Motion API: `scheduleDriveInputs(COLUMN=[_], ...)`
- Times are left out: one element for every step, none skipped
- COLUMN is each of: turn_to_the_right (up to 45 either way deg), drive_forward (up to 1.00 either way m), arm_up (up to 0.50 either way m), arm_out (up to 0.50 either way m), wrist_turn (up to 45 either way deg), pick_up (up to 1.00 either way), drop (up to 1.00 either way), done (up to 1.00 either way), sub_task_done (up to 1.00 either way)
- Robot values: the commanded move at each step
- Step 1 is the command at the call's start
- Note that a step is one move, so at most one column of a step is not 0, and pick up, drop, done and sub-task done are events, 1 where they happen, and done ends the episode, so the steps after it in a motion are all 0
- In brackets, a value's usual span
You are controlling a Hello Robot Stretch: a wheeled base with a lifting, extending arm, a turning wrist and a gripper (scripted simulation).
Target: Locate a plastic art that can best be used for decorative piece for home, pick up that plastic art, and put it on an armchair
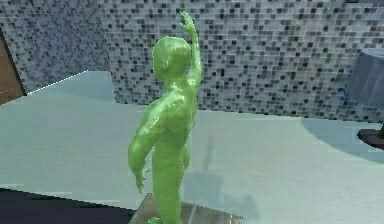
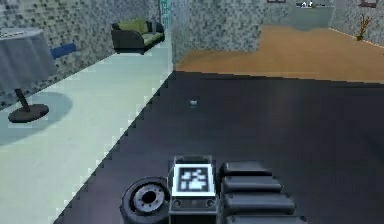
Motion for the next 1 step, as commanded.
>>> scheduleDriveInputs(turn_to_the_right=[-36.0], drive_forward=[0.00], arm_up=[0.00], arm_out=[0.00], wrist_turn=[0.0], pick_up=[0.00], drop=[0.00], done=[0.00], sub_task_done=[0.00])
